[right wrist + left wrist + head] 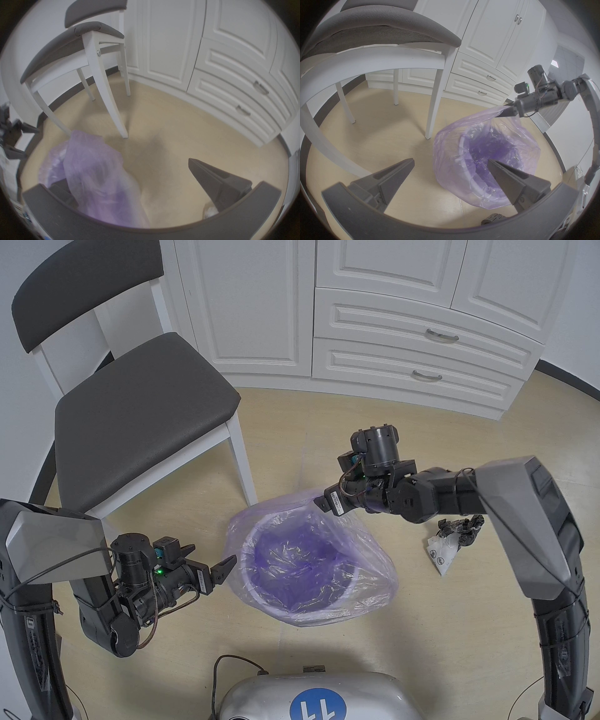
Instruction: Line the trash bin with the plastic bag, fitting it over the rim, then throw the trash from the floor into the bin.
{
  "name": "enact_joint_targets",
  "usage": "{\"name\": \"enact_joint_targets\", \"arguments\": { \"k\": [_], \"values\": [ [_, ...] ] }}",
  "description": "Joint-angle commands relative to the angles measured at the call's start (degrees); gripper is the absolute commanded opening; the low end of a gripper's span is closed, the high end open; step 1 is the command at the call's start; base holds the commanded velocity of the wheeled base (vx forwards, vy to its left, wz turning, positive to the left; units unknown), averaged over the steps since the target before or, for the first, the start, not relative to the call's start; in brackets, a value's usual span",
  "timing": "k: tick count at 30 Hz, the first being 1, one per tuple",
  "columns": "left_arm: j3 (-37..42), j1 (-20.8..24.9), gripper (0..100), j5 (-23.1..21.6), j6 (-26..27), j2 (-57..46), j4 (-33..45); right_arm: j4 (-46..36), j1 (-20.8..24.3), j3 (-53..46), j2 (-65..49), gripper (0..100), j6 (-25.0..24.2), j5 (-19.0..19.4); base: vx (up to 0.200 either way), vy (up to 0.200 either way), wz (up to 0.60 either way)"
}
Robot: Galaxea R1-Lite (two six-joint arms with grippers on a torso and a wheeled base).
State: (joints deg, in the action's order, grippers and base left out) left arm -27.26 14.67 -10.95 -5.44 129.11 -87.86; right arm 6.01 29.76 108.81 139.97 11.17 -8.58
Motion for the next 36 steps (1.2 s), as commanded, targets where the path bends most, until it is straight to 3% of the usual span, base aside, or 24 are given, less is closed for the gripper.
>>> {"name": "enact_joint_targets", "arguments": {
  "k": [1,8,16,21,27,36],
  "values": [
    [-1.04,0.10,100,0.14,-0.01,1.58,-0.03,-7.42,0.30,-2.20,-8.75,100,-5.28,1.73,0.000,0.000,0.00],
    [-10.71,2.12,100,3.83,-0.63,6.15,0.49,-9.26,1.00,-1.67,-7.35,100,-8.53,1.73,0.000,0.000,0.00],
    [-18.80,2.74,100,3.56,-0.63,8.26,5.15,-9.53,1.62,-1.50,-5.50,100,-9.32,1.73,0.000,0.000,0.00],
    [-31.72,3.09,100,3.12,-0.72,10.37,15.26,-9.53,2.15,-1.94,-4.80,100,-9.32,1.81,0.000,0.000,0.00],
    [-45.60,3.00,100,4.18,-2.74,15.29,21.41,-9.88,2.15,-5.63,-6.38,100,-8.44,3.57,0.000,0.000,0.00],
    [-68.45,2.56,100,13.14,-6.25,25.05,32.57,-9.26,0.39,-13.28,-10.51,100,-4.93,7.97,0.000,0.000,0.00]
  ]
}}
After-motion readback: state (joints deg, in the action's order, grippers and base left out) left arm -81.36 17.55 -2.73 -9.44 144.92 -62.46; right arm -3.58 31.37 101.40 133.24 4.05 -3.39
